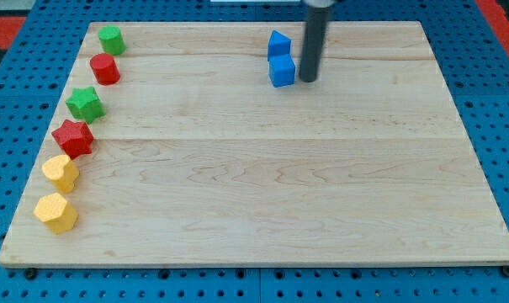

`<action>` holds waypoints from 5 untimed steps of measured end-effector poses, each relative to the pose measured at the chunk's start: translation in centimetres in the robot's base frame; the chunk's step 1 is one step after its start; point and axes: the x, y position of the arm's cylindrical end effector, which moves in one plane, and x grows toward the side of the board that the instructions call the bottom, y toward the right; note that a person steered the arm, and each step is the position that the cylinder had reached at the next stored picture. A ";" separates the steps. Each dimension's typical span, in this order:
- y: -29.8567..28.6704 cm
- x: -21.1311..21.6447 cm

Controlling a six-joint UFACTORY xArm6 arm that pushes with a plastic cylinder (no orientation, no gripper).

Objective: Separate blue cube from blue triangle

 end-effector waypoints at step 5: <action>-13.1 -5.2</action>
